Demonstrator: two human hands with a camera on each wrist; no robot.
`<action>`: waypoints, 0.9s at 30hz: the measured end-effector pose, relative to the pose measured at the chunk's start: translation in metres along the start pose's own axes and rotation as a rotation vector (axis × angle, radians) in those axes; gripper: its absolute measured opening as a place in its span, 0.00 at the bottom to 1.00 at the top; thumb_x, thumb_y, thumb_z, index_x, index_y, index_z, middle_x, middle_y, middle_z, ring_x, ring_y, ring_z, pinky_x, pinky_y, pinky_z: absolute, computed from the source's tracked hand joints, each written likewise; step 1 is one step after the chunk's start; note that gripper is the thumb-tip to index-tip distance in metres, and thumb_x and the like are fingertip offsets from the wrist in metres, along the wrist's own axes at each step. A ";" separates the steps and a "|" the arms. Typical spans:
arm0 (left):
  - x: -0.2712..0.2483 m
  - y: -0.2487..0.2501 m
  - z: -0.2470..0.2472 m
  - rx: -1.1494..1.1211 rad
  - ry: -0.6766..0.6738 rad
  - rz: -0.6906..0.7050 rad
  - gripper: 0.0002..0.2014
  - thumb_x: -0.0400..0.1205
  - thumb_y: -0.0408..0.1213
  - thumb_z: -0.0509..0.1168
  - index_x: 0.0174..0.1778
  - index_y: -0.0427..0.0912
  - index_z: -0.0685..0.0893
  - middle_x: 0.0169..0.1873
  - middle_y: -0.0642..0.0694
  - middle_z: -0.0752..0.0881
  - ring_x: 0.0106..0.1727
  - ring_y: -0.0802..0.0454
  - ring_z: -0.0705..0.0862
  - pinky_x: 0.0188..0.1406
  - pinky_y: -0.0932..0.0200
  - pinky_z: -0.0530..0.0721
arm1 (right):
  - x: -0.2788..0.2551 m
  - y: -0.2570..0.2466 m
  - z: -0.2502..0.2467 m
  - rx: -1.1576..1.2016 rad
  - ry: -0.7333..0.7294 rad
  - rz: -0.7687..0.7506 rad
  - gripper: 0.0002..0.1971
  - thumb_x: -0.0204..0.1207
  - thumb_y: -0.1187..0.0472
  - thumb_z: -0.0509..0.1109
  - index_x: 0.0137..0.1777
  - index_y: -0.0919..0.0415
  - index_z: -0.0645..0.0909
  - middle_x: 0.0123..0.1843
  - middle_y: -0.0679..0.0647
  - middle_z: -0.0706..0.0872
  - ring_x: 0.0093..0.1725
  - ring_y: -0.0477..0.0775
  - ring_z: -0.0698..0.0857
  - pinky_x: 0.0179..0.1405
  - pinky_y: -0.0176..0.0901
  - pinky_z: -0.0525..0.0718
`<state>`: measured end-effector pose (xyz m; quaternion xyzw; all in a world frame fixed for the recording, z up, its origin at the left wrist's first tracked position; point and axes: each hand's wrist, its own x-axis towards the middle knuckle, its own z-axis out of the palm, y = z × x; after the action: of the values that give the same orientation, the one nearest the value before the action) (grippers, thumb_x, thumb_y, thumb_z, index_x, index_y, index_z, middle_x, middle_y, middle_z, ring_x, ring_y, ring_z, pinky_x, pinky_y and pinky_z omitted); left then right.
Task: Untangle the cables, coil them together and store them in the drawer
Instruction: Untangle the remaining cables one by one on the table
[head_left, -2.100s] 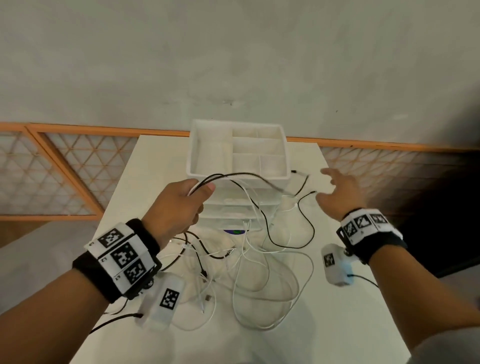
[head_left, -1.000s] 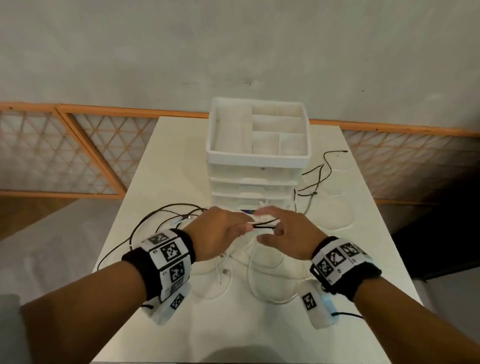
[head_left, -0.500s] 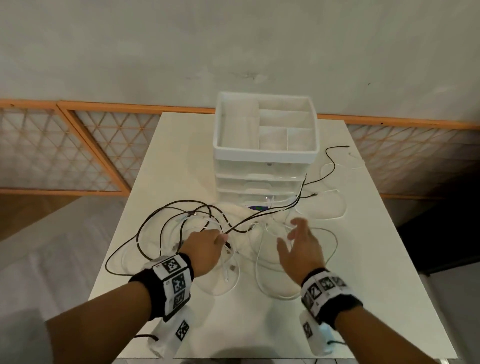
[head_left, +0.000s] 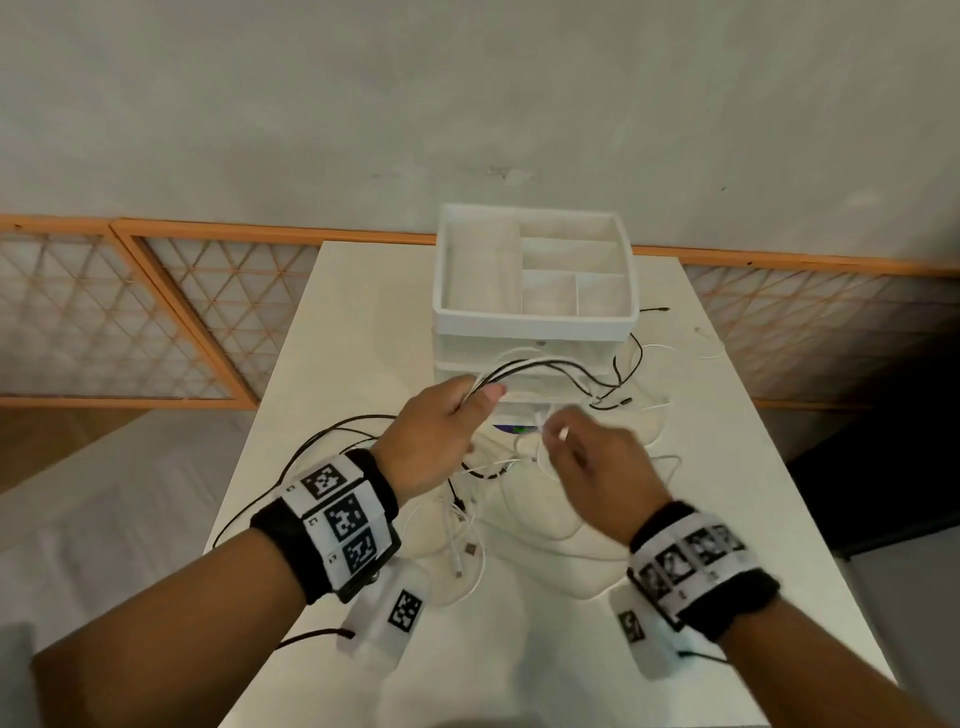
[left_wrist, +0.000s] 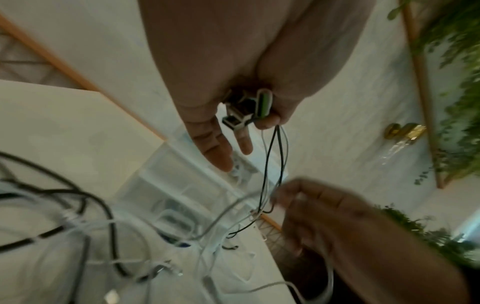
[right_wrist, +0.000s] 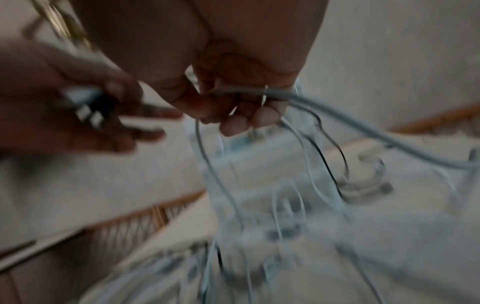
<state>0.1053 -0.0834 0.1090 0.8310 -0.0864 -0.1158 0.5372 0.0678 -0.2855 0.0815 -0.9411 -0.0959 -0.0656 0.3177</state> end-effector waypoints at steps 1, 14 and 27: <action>0.002 0.007 0.004 -0.022 -0.012 0.037 0.26 0.86 0.58 0.55 0.57 0.37 0.84 0.49 0.44 0.84 0.44 0.48 0.84 0.43 0.57 0.86 | 0.009 -0.010 -0.018 0.050 0.089 -0.077 0.05 0.82 0.57 0.65 0.48 0.54 0.81 0.21 0.44 0.74 0.22 0.42 0.72 0.27 0.35 0.71; 0.010 -0.020 -0.004 -0.033 -0.001 -0.111 0.20 0.90 0.47 0.55 0.36 0.41 0.77 0.33 0.46 0.80 0.31 0.49 0.78 0.38 0.48 0.80 | 0.052 -0.015 -0.144 0.250 0.534 -0.045 0.07 0.79 0.62 0.68 0.52 0.54 0.87 0.33 0.58 0.78 0.29 0.47 0.71 0.32 0.32 0.71; 0.010 0.038 -0.034 -0.414 0.113 -0.044 0.16 0.90 0.40 0.57 0.35 0.42 0.72 0.27 0.44 0.78 0.25 0.53 0.68 0.20 0.59 0.69 | 0.056 0.080 -0.086 -0.271 0.062 0.744 0.30 0.88 0.40 0.45 0.67 0.60 0.81 0.67 0.67 0.84 0.67 0.71 0.80 0.65 0.58 0.76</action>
<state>0.1244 -0.0714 0.1559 0.7097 -0.0125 -0.0960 0.6978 0.1347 -0.3924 0.1125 -0.9426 0.2706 0.0136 0.1954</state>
